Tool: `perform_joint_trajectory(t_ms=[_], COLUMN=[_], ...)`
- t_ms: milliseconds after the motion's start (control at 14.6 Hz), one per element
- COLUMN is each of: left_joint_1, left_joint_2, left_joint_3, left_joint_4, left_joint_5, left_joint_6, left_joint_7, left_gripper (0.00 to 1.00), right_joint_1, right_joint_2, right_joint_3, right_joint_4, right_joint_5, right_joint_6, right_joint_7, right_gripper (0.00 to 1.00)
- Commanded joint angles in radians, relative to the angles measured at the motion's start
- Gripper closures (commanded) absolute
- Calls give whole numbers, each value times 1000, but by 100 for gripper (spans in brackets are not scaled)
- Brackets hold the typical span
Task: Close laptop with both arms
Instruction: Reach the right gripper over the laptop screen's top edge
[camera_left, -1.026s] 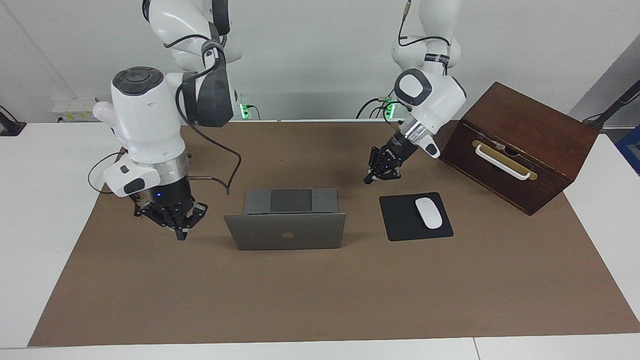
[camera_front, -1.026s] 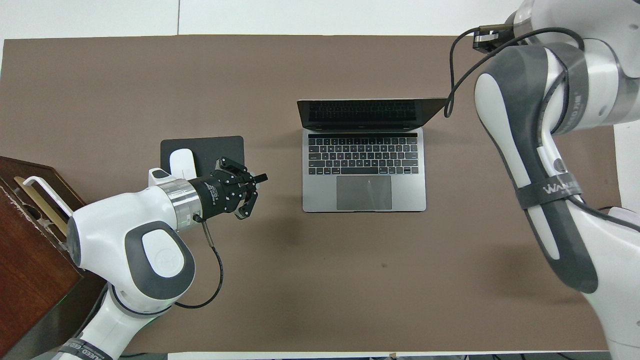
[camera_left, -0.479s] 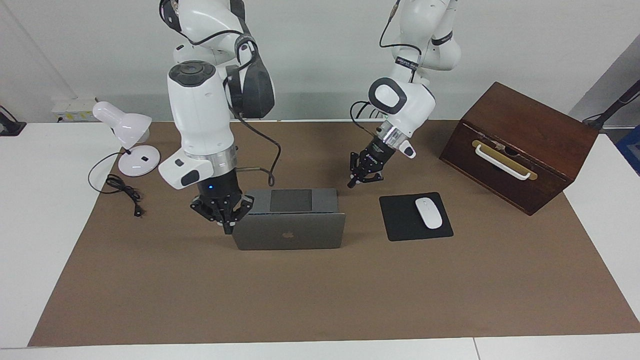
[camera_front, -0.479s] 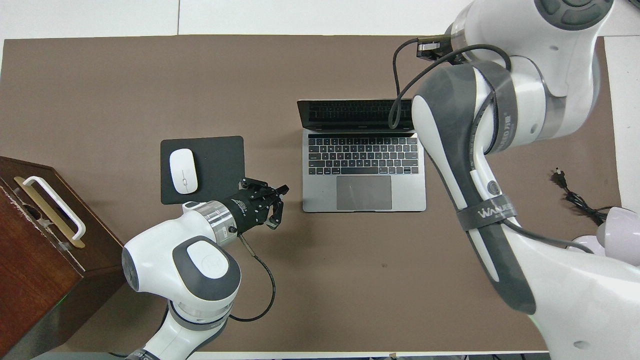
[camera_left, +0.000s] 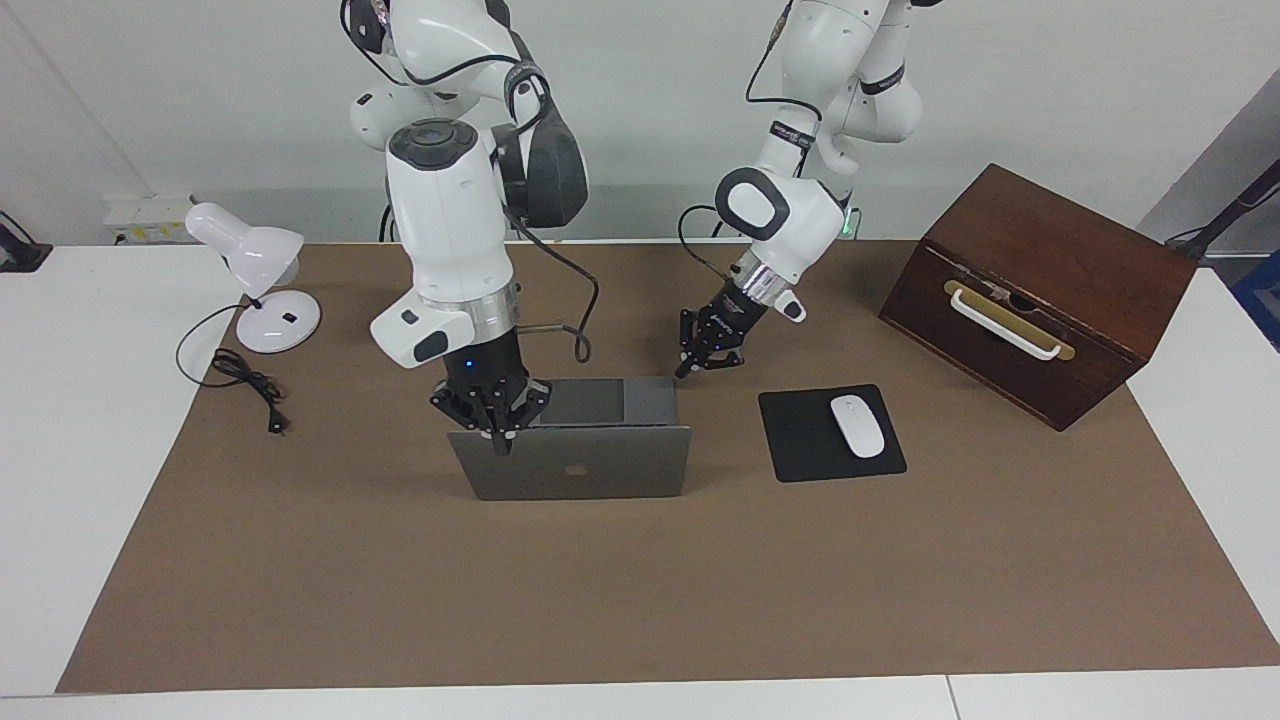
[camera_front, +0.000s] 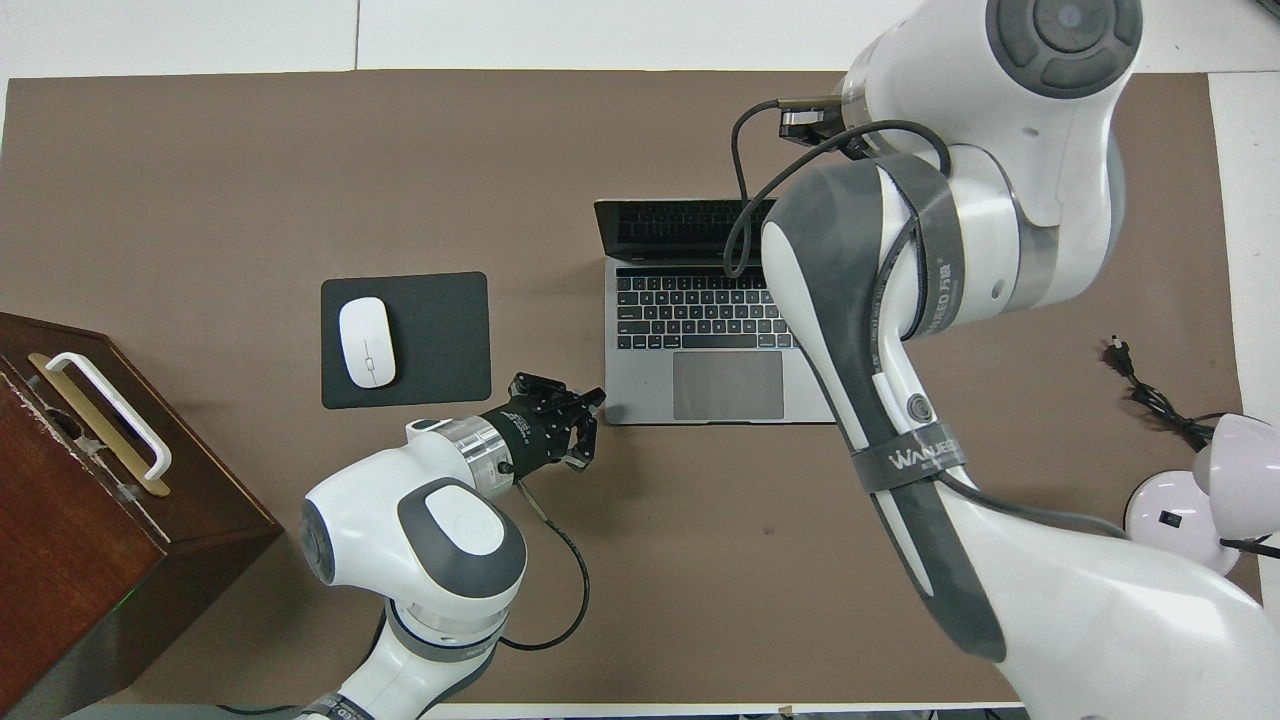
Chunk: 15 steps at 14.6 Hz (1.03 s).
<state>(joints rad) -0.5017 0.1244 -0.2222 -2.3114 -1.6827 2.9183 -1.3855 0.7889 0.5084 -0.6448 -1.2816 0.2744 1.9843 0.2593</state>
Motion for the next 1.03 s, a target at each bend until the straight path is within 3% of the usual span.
perform_joint_trajectory(t_ms=[0, 342, 957], left_joint_1=[-37, -57, -58], left_joint_2=[63, 118, 146], left_joint_3=[12, 12, 12], left_joint_4=[47, 93, 113], left_joint_5=[-23, -19, -18], left_joint_6=[45, 53, 53], left_joint_7=[-3, -3, -3], left_gripper=[100, 100, 100], right_joint_1=[52, 50, 52], right_joint_2=[1, 7, 15], right_joint_3=[-33, -33, -18], right_joint_4=[-41, -80, -100], right_joint_5=[25, 25, 26], right_joint_6=[37, 37, 24], right_joint_7=[25, 17, 17], right_gripper=[100, 100, 100])
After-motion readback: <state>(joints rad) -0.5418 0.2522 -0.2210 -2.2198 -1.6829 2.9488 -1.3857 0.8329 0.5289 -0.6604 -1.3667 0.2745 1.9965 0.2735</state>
